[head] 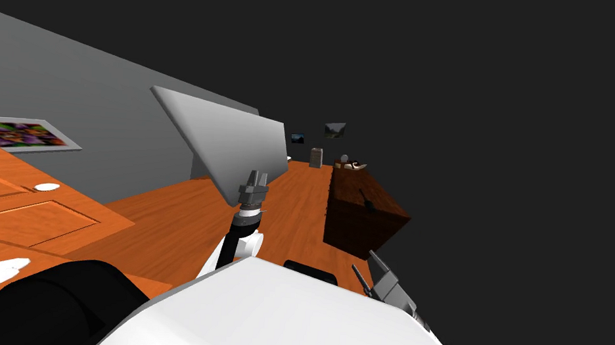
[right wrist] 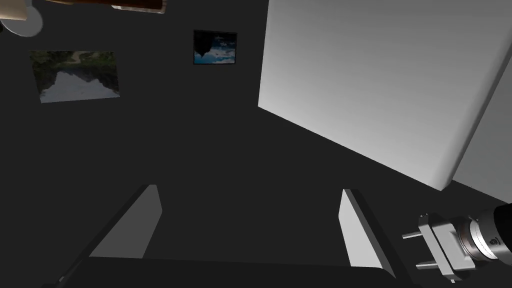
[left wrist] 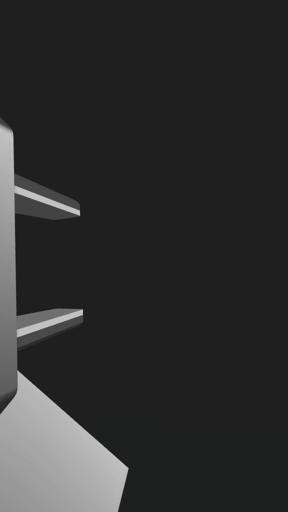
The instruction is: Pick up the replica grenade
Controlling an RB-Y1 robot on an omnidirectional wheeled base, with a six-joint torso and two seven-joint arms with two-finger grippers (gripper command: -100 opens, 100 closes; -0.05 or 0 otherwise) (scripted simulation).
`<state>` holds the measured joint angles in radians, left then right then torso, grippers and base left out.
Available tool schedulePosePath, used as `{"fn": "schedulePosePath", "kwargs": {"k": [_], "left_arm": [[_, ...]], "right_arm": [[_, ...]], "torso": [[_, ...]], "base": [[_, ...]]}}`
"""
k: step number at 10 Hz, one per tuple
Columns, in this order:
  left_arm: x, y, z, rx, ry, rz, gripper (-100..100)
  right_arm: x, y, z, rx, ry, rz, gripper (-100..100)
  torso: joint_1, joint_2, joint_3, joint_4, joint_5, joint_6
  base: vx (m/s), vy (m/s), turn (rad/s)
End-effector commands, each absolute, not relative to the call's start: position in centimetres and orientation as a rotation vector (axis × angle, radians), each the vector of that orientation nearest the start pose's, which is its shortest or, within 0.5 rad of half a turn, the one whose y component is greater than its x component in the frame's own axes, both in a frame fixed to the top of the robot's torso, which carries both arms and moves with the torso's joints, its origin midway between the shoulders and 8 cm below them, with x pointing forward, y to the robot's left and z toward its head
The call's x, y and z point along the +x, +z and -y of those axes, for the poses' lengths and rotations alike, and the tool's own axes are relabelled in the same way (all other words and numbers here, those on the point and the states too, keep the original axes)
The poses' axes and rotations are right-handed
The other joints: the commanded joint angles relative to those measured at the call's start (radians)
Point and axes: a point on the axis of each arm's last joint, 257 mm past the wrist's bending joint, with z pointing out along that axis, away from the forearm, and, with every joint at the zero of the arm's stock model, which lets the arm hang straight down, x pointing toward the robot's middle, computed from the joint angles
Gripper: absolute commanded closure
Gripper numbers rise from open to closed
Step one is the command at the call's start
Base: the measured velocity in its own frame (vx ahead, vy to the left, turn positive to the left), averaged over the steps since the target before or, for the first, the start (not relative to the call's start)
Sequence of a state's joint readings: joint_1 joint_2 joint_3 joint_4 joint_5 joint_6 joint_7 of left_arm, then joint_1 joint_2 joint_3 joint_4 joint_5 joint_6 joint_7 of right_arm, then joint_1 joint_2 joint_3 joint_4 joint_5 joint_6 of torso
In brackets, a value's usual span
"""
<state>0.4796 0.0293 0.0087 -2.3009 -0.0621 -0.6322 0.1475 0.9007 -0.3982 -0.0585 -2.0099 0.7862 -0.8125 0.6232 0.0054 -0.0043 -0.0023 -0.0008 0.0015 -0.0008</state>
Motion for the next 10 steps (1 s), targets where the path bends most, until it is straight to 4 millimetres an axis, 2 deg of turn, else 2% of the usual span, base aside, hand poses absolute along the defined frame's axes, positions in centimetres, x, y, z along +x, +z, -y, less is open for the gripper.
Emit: {"fn": "schedulePosePath", "kwargs": {"k": [1, 2, 4, 5, 6, 7, 8, 9, 10], "left_arm": [[31.7, 6.2, -26.1, -0.504, -1.444, -0.529, 0], [31.7, 6.2, -26.1, -0.504, -1.444, -0.529, 0], [31.7, 6.2, -26.1, -0.504, -1.444, -0.529, 0], [31.7, 6.2, -26.1, -0.504, -1.444, -0.529, 0], [31.7, 6.2, -26.1, -0.504, -1.444, -0.529, 0], [31.7, 6.2, -26.1, -0.504, -1.444, -0.529, 0], [31.7, 6.2, -26.1, -0.504, -1.444, -0.529, 0], [31.7, 6.2, -26.1, -0.504, -1.444, -0.529, 0], [31.7, 6.2, -26.1, -0.504, -1.444, -0.529, 0]], "right_arm": [[21.9, -26.4, 22.3, -0.662, 0.308, -1.592, -100], [21.9, -26.6, 22.3, -0.67, 0.306, -1.594, -100], [19.1, -29.4, 23.6, -0.863, 0.258, -1.631, -100], [18.9, -29.7, 23.6, -0.894, 0.25, -1.633, -100], [17.3, -31.1, 24.6, -1.011, 0.226, -1.641, -100], [17.2, -31.2, 24.6, -1.02, 0.225, -1.642, -100], [15.7, -32.4, 25.9, -1.148, 0.201, -1.642, -100], [15.6, -32.5, 25.9, -1.157, 0.201, -1.642, -100], [14.1, -33.5, 27.5, -1.283, 0.183, -1.637, -100]], "torso": [[0.0, 0.0, 0.0, 0.0, 0.0, 0.0], [0.0, 0.0, 0.0, 0.0, 0.0, 0.0], [-0.002, 0.0, 0.0, 0.0, 0.0, 0.0], [-0.001, -0.001, 0.0, 0.0, 0.0, 0.0], [-0.001, -0.001, -0.001, 0.0, 0.0, 0.0], [-0.001, -0.002, -0.001, 0.0, 0.0, 0.0], [-0.002, -0.001, -0.001, 0.0, 0.0, 0.0], [-0.002, -0.001, 0.0, 0.0, 0.0, 0.0], [-0.003, 0.0, 0.0, 0.0, -0.001, 0.0]], "base": [[0.033, 0.062, -0.007], [0.025, 0.043, -0.01], [0.036, 0.056, 0.009], [0.048, 0.063, 0.003], [0.062, 0.063, 0.031], [0.046, 0.045, 0.012], [0.035, 0.034, 0.038], [0.032, 0.029, 0.022], [0.053, 0.047, 0.05]]}}
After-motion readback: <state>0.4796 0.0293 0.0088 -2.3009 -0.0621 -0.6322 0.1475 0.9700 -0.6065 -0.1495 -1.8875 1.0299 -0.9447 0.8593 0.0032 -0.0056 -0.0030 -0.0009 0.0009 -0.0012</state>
